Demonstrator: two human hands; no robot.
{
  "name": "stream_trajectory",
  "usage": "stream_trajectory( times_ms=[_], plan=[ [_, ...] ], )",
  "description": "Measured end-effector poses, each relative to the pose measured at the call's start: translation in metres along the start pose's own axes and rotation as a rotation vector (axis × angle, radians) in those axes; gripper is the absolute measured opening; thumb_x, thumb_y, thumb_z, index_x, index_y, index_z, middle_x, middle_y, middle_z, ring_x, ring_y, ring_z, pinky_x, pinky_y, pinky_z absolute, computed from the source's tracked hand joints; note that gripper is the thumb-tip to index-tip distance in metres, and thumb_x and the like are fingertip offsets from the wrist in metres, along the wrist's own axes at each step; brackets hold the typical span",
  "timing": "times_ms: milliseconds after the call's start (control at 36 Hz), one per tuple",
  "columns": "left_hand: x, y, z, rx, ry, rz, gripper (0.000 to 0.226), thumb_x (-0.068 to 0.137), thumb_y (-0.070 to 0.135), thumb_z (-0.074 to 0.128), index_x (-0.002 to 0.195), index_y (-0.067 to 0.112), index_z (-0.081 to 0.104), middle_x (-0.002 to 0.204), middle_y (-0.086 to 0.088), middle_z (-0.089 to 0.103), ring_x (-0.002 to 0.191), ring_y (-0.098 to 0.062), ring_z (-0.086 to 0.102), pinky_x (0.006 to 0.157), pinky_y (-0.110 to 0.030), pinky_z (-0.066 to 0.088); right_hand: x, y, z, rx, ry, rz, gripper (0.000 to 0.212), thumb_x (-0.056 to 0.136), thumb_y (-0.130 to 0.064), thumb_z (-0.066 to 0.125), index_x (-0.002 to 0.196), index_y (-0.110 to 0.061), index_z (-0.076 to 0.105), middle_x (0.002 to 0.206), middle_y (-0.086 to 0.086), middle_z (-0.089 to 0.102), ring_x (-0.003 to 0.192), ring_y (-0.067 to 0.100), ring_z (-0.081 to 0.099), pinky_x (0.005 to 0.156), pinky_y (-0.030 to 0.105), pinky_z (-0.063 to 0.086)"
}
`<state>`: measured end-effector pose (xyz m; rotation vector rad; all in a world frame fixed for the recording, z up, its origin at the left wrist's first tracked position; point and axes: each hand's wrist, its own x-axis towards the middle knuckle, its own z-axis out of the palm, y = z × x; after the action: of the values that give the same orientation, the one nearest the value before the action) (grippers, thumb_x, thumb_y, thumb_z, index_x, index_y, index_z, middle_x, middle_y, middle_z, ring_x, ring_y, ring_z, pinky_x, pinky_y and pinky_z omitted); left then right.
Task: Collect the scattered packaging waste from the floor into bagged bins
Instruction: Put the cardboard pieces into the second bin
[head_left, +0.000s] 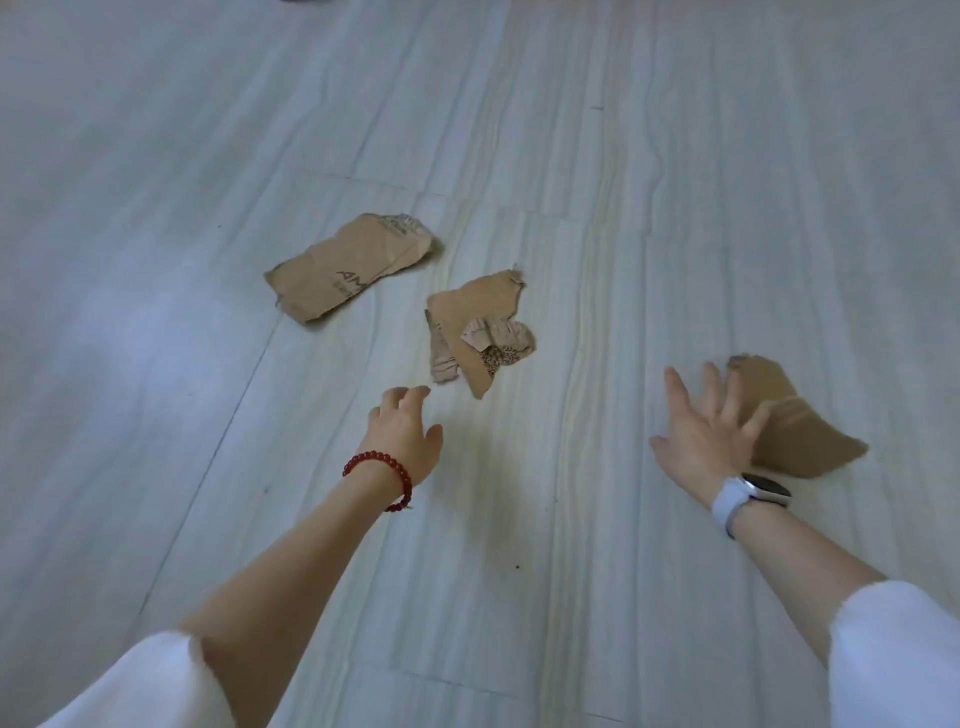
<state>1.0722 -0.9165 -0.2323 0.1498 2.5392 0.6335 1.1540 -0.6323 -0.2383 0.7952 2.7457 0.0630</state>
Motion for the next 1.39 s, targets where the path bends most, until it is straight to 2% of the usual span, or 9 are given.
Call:
stream_trajectory(
  times_ms=[222, 444, 583, 778, 889, 972, 1056, 1222, 1389],
  plan=[
    [0.088, 0.051, 0.016, 0.119, 0.113, 0.041, 0.075, 0.086, 0.039, 0.054, 0.145, 0.029, 0.01, 0.156, -0.002, -0.002, 0.141, -0.028, 0.001, 0.108, -0.052, 0.023, 0.045, 0.061, 0.014, 0.13, 0.473, 0.043, 0.06, 0.078, -0.035, 0.053, 0.134, -0.019, 0.04, 0.147, 0.016, 0.026, 0.133, 0.032, 0.022, 0.105, 0.058, 0.018],
    [0.142, 0.055, 0.03, 0.42, 0.009, 0.057, 0.072, 0.086, 0.061, 0.038, 0.145, 0.038, 0.004, 0.155, 0.0, -0.008, 0.14, -0.03, -0.007, 0.11, -0.054, 0.015, 0.089, 0.132, 0.026, 0.183, 0.298, 0.426, 0.076, 0.076, -0.023, 0.065, 0.142, -0.015, 0.026, 0.153, 0.024, 0.005, 0.139, 0.046, 0.003, 0.103, 0.07, 0.002],
    [0.127, 0.077, 0.045, 0.521, 0.006, 0.197, 0.059, 0.09, 0.055, 0.035, 0.142, 0.045, 0.009, 0.153, 0.001, 0.004, 0.137, -0.032, 0.007, 0.107, -0.05, 0.02, 0.103, 0.152, 0.032, 0.189, 0.206, 0.467, 0.064, 0.077, -0.017, 0.062, 0.136, -0.008, 0.037, 0.148, 0.026, 0.018, 0.135, 0.046, 0.016, 0.097, 0.054, 0.028],
    [0.122, 0.138, 0.063, 0.592, -0.032, 0.288, 0.063, 0.081, 0.044, 0.06, 0.135, 0.038, 0.028, 0.129, -0.003, 0.037, 0.123, -0.027, 0.031, 0.103, -0.044, 0.028, 0.103, 0.173, 0.023, 0.065, 0.374, 0.397, 0.047, 0.073, -0.018, 0.044, 0.119, -0.008, 0.05, 0.139, 0.023, 0.036, 0.129, 0.038, 0.029, 0.096, 0.06, 0.026],
    [0.131, 0.144, 0.063, 0.519, -0.069, 0.226, 0.094, 0.074, 0.04, 0.07, 0.144, 0.03, 0.008, 0.143, -0.011, 0.021, 0.136, -0.031, 0.012, 0.109, -0.048, 0.022, 0.104, 0.196, 0.021, 0.11, 0.27, 0.528, 0.06, 0.077, -0.019, 0.056, 0.133, -0.009, 0.038, 0.147, 0.024, 0.02, 0.136, 0.046, 0.013, 0.099, 0.071, 0.011],
    [0.136, 0.142, 0.062, 0.489, -0.138, 0.196, 0.108, 0.072, 0.04, 0.072, 0.145, 0.024, -0.005, 0.151, -0.007, 0.003, 0.139, -0.029, 0.004, 0.11, -0.049, 0.022, 0.102, 0.202, 0.026, 0.187, 0.169, 0.605, 0.053, 0.078, -0.017, 0.058, 0.125, 0.001, 0.042, 0.13, 0.031, 0.034, 0.122, 0.045, 0.031, 0.097, 0.058, 0.029],
    [0.135, 0.144, 0.062, 0.54, -0.122, 0.154, 0.104, 0.071, 0.045, 0.072, 0.145, 0.02, 0.001, 0.145, -0.006, 0.019, 0.132, -0.03, 0.02, 0.104, -0.048, 0.03, 0.095, 0.192, 0.032, 0.163, 0.106, 0.563, 0.043, 0.076, -0.01, 0.059, 0.115, 0.004, 0.047, 0.118, 0.031, 0.042, 0.112, 0.04, 0.039, 0.089, 0.046, 0.032],
    [0.113, 0.148, 0.063, 0.62, -0.112, 0.001, 0.083, 0.067, 0.058, 0.07, 0.125, 0.015, 0.03, 0.116, -0.004, 0.047, 0.107, -0.026, 0.048, 0.09, -0.042, 0.038, 0.066, 0.134, 0.046, 0.151, 0.076, 0.269, 0.04, 0.063, 0.011, 0.061, 0.102, 0.002, 0.056, 0.108, 0.027, 0.047, 0.096, 0.039, 0.045, 0.083, 0.048, 0.036],
    [0.077, 0.11, 0.053, 0.095, -0.183, -0.063, 0.044, 0.079, 0.034, 0.067, 0.107, 0.014, 0.041, 0.097, -0.003, 0.056, 0.083, -0.022, 0.055, 0.07, -0.036, 0.05, 0.025, 0.06, 0.03, 0.286, 0.067, -0.073, 0.064, 0.059, 0.024, 0.062, 0.118, 0.003, 0.055, 0.134, 0.034, 0.037, 0.101, 0.043, 0.05, 0.073, 0.041, 0.052]
  ],
)
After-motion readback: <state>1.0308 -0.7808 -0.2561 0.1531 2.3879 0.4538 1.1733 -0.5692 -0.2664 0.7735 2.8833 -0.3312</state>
